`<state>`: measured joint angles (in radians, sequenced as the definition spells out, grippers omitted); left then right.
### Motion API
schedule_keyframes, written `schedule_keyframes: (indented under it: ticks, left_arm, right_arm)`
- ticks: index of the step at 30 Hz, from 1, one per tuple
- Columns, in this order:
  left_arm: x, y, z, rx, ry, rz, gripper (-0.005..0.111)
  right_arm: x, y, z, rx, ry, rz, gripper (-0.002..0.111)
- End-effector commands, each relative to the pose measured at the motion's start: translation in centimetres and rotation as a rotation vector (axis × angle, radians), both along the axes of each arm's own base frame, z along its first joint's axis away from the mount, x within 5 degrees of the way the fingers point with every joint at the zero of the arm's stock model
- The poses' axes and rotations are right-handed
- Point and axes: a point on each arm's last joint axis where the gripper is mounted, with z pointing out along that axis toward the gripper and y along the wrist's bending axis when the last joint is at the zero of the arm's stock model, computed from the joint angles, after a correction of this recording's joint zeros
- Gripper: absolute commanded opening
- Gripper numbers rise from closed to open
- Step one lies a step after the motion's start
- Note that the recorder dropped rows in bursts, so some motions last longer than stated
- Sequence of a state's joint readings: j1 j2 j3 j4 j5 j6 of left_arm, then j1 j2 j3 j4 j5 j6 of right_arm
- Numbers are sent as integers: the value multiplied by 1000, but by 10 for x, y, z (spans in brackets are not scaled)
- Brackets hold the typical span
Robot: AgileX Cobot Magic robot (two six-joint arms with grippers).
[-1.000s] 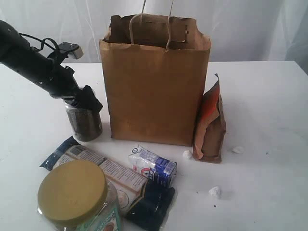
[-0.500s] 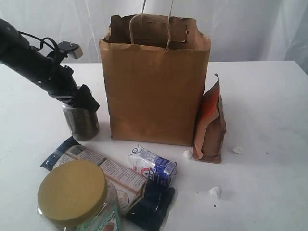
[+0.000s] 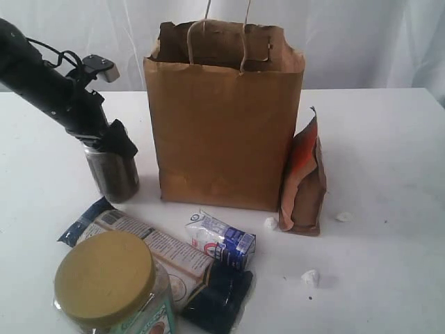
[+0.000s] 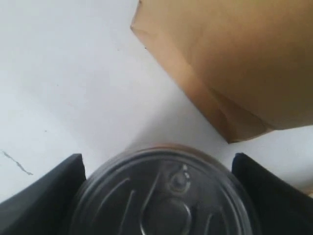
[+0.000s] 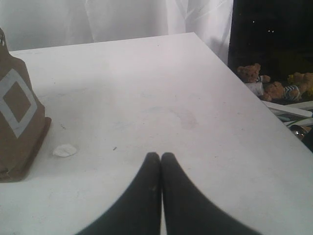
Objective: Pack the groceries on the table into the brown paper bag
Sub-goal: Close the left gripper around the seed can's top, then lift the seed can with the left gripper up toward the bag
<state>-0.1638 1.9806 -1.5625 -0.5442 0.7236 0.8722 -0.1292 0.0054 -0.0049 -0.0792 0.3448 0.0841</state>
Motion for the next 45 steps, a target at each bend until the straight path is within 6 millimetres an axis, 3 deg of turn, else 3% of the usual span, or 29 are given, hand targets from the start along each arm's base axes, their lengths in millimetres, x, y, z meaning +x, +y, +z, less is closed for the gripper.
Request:
schedule_keyframes:
  ticks: [1,14,20,25,33,38,41,45]
  left_arm:
    - [1,-1,31,-30,-74,5,0]
    - [-8,3,50,19,-102,-39,0]
    - [-21,8,85,42,-198,-37,0]
    - [-37,10,129,-13,-351,10,0]
    - [-57,10,205,-298,-684,171,0]
    - [-70,-4,250,-658,-729,109,0]
    - [-76,-9,265,-877,-768,35,0]
    - [-69,-17,256,-975,-746,-67,0]
  right_arm:
    - [0,0,-1,-10,-1,3,0]
    - [0,0,-1,-10,-1,3,0]
    - [0,0,-1,-10,-1,3,0]
    - [0,0,-1,-10,-1,3,0]
    - [0,0,-1,-10,-1,3,0]
    - [0,0,-1,-10,-1,3,0]
    - [0,0,-1,-10,-1,3,0]
    - [0,0,-1,-10,-1,3,0]
